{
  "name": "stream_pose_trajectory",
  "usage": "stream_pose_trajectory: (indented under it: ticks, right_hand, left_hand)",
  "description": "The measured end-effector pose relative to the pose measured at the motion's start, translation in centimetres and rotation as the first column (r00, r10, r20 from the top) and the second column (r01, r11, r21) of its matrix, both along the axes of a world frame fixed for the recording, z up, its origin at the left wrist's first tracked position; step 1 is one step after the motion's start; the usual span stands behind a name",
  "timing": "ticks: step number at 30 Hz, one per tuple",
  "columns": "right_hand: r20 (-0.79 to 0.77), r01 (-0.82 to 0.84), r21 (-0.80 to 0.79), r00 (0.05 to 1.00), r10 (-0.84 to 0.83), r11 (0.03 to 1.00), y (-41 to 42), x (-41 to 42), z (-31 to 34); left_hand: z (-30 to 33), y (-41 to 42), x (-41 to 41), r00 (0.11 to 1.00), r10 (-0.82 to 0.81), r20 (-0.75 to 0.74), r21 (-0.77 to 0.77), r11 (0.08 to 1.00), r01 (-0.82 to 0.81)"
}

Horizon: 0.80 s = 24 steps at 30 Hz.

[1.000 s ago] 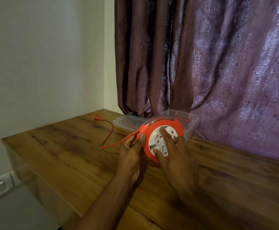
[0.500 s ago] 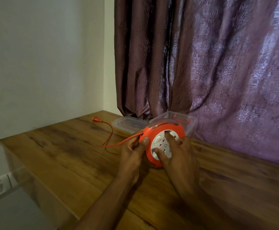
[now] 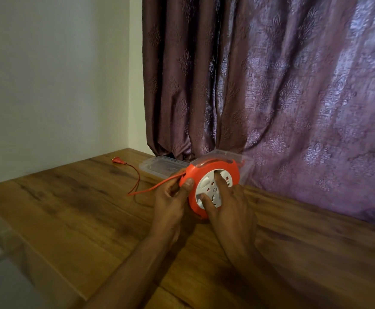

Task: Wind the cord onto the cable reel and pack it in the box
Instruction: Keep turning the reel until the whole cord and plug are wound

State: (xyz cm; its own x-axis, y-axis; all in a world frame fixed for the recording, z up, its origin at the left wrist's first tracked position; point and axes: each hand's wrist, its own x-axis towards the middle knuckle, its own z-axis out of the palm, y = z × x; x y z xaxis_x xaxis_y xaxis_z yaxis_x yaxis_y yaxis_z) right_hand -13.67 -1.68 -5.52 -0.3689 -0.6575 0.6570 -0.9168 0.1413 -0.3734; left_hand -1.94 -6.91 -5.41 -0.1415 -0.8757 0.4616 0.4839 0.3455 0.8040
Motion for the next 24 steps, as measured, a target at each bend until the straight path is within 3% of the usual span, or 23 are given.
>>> stream_pose_trajectory:
  ticks: [7, 15, 17, 20, 24]
  right_hand:
    - [0.016, -0.006, -0.112, 1.0, 0.007, 0.994, -0.3, -0.4, 2.1]
    - [0.406, 0.014, -0.235, 0.91, 0.085, 0.972, -1.5, -1.2, 5.8]
    - [0.556, -0.03, -0.271, 0.811, 0.182, 0.962, -1.8, -1.5, 5.9]
    - [0.761, -0.084, -0.291, 0.583, 0.284, 0.953, -2.2, -1.6, 6.0]
    - [0.9, -0.097, -0.329, 0.268, 0.343, 0.939, -2.2, -1.0, 5.8]
  left_hand:
    - [2.1, -0.7, -1.7, 0.998, 0.001, -0.067, -0.003, 1.0, -0.001]
    - [4.4, -2.4, -4.5, 0.991, 0.035, -0.131, 0.004, 0.999, -0.034]
    - [4.0, -2.9, -5.1, 0.988, 0.019, -0.15, 0.027, 1.0, -0.015]
    - [3.2, -3.4, -5.4, 0.986, -0.011, -0.168, 0.051, 0.998, 0.02]
    - [2.2, -4.0, -5.2, 0.987, -0.004, -0.158, 0.077, 0.997, 0.016]
